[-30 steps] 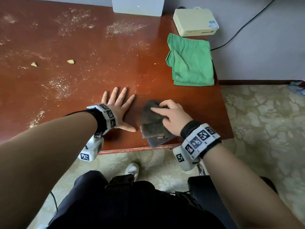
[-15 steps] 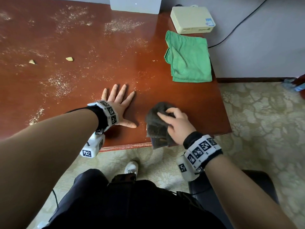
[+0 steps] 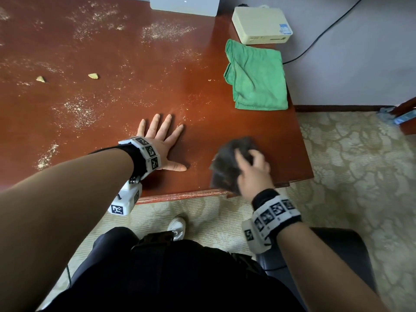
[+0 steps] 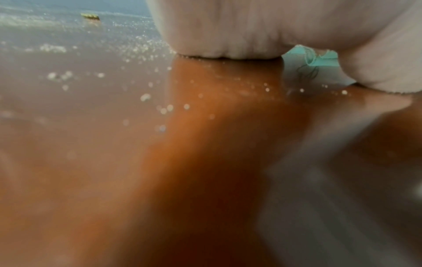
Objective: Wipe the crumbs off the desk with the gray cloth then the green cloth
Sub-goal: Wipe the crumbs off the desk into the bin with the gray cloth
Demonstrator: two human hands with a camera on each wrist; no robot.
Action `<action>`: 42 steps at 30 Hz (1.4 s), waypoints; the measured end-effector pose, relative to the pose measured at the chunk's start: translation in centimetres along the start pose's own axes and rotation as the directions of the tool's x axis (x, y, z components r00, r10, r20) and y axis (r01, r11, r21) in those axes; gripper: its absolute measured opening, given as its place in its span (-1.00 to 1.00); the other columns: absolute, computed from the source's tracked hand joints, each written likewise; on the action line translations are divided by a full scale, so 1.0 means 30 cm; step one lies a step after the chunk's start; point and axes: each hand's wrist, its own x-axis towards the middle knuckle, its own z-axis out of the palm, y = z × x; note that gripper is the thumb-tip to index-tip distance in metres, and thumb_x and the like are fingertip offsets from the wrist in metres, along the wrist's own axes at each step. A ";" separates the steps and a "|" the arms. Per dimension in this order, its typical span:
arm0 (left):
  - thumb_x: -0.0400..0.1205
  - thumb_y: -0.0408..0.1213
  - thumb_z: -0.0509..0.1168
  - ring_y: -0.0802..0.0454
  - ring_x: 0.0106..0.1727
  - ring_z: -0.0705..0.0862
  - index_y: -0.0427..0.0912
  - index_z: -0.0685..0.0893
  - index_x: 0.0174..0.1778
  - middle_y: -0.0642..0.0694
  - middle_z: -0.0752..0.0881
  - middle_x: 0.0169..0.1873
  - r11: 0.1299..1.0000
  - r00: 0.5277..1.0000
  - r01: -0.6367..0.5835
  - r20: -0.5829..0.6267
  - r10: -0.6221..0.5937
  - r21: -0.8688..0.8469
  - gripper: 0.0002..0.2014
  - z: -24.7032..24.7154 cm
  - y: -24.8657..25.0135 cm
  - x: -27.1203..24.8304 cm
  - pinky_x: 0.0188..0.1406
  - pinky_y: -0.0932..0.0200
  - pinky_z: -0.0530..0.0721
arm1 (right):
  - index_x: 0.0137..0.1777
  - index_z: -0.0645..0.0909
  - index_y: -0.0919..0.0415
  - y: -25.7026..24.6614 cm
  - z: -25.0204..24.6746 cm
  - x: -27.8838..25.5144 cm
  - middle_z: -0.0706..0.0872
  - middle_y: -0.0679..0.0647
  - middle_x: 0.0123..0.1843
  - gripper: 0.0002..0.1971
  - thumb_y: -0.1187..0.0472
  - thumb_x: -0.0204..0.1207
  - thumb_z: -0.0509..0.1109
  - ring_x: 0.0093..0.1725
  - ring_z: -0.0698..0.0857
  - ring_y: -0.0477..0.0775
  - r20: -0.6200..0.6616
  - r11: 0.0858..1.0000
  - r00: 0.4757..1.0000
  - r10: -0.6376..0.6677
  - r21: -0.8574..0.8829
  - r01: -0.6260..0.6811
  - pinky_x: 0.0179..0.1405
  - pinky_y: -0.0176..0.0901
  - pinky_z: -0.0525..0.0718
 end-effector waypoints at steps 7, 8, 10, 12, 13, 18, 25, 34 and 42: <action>0.28 0.59 0.05 -0.15 0.57 -0.50 0.19 -0.49 0.53 -0.04 -0.52 0.55 1.000 1.000 -0.001 0.000 0.001 -0.004 0.13 -0.001 0.000 0.001 0.51 -0.29 -0.39 | 0.61 0.18 -0.08 0.083 -0.144 0.089 0.13 0.08 0.65 -0.39 0.37 0.60 0.11 0.54 0.19 0.28 -0.245 0.986 0.958 0.153 0.104 -0.131 0.52 0.02 0.24; 0.28 0.59 0.05 -0.15 0.57 -0.50 0.19 -0.49 0.53 -0.04 -0.52 0.55 1.000 1.000 -0.001 -0.001 0.001 -0.003 0.13 -0.001 -0.001 0.002 0.50 -0.29 -0.39 | 0.62 0.14 -0.08 0.132 -0.170 0.097 0.07 0.08 0.67 -0.39 0.34 0.62 0.11 0.57 0.15 0.30 -0.251 0.954 0.921 0.298 0.119 -0.276 0.52 0.07 0.24; 0.28 0.59 0.05 -0.15 0.57 -0.50 0.19 -0.50 0.52 -0.04 -0.52 0.55 1.000 1.000 0.000 -0.002 -0.001 -0.006 0.13 -0.001 -0.002 0.003 0.50 -0.29 -0.39 | 0.64 0.03 -0.11 0.195 -0.180 0.098 -0.05 0.07 0.69 -0.38 0.31 0.64 0.08 0.61 0.07 0.33 -0.125 0.845 0.836 0.535 0.103 -0.525 0.52 0.15 0.25; 0.28 0.59 0.04 -0.15 0.57 -0.50 0.19 -0.50 0.52 -0.04 -0.53 0.55 1.000 1.000 0.002 0.000 -0.002 -0.005 0.13 0.000 -0.001 0.002 0.51 -0.29 -0.39 | 0.64 -0.03 -0.15 0.191 -0.147 0.074 -0.12 0.02 0.69 -0.36 0.31 0.64 0.05 0.60 0.05 0.32 -0.009 0.792 0.793 0.609 0.058 -0.607 0.48 0.19 0.29; 0.28 0.59 0.04 -0.15 0.57 -0.50 0.20 -0.50 0.52 -0.03 -0.53 0.54 1.000 1.000 0.001 0.002 -0.001 -0.005 0.12 -0.001 0.000 0.001 0.51 -0.29 -0.39 | 0.64 -0.01 -0.15 0.173 -0.121 0.052 -0.12 0.01 0.69 -0.37 0.30 0.64 0.05 0.59 0.07 0.32 -0.013 0.822 0.823 0.568 0.034 -0.568 0.46 0.16 0.32; 0.29 0.59 0.05 -0.14 0.57 -0.49 0.20 -0.49 0.53 -0.03 -0.52 0.55 1.000 1.000 0.000 -0.005 0.000 -0.012 0.12 0.000 0.000 -0.009 0.52 -0.28 -0.38 | 0.63 0.11 -0.10 -0.005 -0.014 -0.048 0.00 -0.02 0.69 -0.39 0.34 0.62 0.07 0.57 0.12 0.23 0.066 1.000 0.998 0.004 -0.031 -0.002 0.54 -0.01 0.25; 0.34 0.57 -0.02 -0.16 0.58 -0.47 0.19 -0.49 0.53 -0.05 -0.51 0.55 1.000 1.000 0.004 -0.014 -0.004 -0.002 0.06 0.021 0.000 -0.027 0.53 -0.27 -0.36 | 0.64 0.05 -0.08 0.193 -0.145 0.068 0.00 0.02 0.70 -0.39 0.30 0.63 0.05 0.60 0.11 0.32 -0.086 0.891 0.887 0.454 0.025 -0.453 0.57 0.03 0.16; 0.39 0.53 -0.03 -0.16 0.58 -0.48 0.19 -0.50 0.53 -0.05 -0.54 0.54 1.000 1.000 0.006 0.000 -0.006 0.005 0.01 0.042 0.003 -0.066 0.55 -0.28 -0.36 | 0.61 0.19 -0.09 0.086 -0.065 0.012 0.12 -0.08 0.68 -0.39 0.38 0.59 0.04 0.55 0.16 0.29 0.057 0.999 0.998 -0.023 -0.038 0.025 0.59 -0.07 0.12; 0.39 0.53 -0.02 -0.17 0.58 -0.48 0.19 -0.50 0.52 -0.06 -0.53 0.55 1.000 1.000 0.010 0.010 -0.010 0.010 0.01 0.058 -0.006 -0.085 0.54 -0.27 -0.37 | 0.62 0.11 -0.13 0.189 -0.149 0.139 -0.06 -0.03 0.68 -0.36 0.37 0.59 0.06 0.60 0.08 0.24 -0.033 0.851 0.853 0.520 0.100 -0.515 0.56 0.07 0.19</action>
